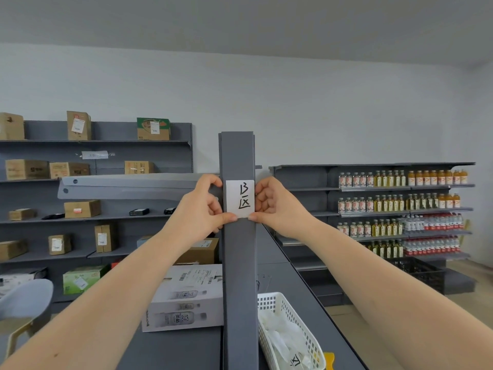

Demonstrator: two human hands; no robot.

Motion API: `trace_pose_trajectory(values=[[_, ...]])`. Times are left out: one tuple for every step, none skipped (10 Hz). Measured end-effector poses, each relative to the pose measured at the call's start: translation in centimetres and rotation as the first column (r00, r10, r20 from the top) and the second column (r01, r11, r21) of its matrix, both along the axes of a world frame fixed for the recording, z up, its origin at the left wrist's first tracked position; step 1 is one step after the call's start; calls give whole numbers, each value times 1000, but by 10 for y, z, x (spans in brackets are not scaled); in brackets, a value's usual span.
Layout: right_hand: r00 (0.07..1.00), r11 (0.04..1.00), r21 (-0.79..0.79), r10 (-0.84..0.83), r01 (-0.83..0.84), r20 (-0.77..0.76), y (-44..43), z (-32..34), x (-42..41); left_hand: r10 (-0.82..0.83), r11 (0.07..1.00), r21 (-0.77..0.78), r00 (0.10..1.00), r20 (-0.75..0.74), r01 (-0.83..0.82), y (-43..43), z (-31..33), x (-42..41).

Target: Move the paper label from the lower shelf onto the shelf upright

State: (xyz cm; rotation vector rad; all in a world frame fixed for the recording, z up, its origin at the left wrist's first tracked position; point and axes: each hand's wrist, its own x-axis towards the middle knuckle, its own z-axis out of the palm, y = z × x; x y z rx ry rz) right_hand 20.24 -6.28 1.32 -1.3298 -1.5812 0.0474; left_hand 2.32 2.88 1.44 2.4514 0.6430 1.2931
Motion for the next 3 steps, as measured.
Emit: trace_pose_trajectory(values=[[999, 1000, 7, 28, -28, -42, -1, -1, 0, -14, 1000, -4, 1000, -7, 14, 0, -2, -1], [994, 998, 4, 67, -67, -86, -4, -2, 1, 4, 1000, -5, 1000, -4, -4, 1, -5, -2], [990, 998, 21, 56, -54, -133, -7, -7, 6, 25, 999, -25, 998, 51, -23, -4, -12, -4]])
